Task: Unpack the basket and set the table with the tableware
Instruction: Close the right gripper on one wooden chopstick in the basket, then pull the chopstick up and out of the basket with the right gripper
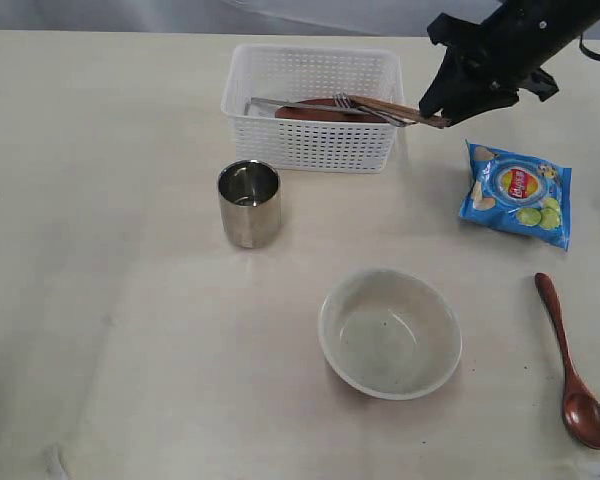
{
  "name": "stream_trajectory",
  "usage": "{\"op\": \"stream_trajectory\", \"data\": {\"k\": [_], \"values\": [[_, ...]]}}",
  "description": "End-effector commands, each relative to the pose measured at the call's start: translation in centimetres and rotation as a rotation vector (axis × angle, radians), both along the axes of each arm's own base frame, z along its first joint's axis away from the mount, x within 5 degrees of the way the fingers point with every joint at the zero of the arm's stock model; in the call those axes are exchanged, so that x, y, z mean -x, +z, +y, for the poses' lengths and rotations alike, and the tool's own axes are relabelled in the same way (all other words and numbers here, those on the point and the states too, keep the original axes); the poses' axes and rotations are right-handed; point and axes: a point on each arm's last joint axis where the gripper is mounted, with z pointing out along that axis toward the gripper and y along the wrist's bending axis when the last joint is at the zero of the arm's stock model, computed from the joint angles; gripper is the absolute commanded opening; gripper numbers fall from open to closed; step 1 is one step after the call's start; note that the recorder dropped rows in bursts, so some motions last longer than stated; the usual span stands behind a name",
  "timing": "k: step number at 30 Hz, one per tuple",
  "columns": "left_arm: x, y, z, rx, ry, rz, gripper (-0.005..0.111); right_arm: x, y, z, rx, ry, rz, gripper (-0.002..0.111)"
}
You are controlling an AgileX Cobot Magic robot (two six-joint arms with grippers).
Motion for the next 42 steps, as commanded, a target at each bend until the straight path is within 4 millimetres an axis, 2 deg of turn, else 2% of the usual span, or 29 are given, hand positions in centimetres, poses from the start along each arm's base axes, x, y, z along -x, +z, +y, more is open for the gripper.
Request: {"op": "stream_trajectory", "data": {"k": [1,9,14,15,27,38,42], "values": [[0.0,-0.1,0.1,0.006,0.004,0.002,0.000,0.0,-0.1,-0.3,0.033,0.004,-0.008,0.035],[0.0,-0.1,0.1,0.006,0.004,0.002,0.000,0.4,-0.1,-0.3,0.040,0.035,0.027,0.032],[0.0,-0.1,0.1,0.006,0.004,0.002,0.000,0.5,0.0,-0.2,0.018,0.034,0.038,0.004],[0.0,-0.1,0.1,0.006,0.004,0.002,0.000,0.5,0.0,-0.1,0.007,0.034,0.036,0.003],[0.0,-0.1,0.1,0.006,0.004,0.002,0.000,0.3,0.4,0.2,-0.032,0.030,0.023,0.003],[0.0,-0.1,0.1,0.006,0.004,0.002,0.000,-0.9,4.5,0.3,-0.039,0.017,-0.111,0.003],[0.0,-0.1,0.1,0.006,0.004,0.002,0.000,-0.9,4.8,0.2,-0.035,0.019,-0.120,0.003]]}}
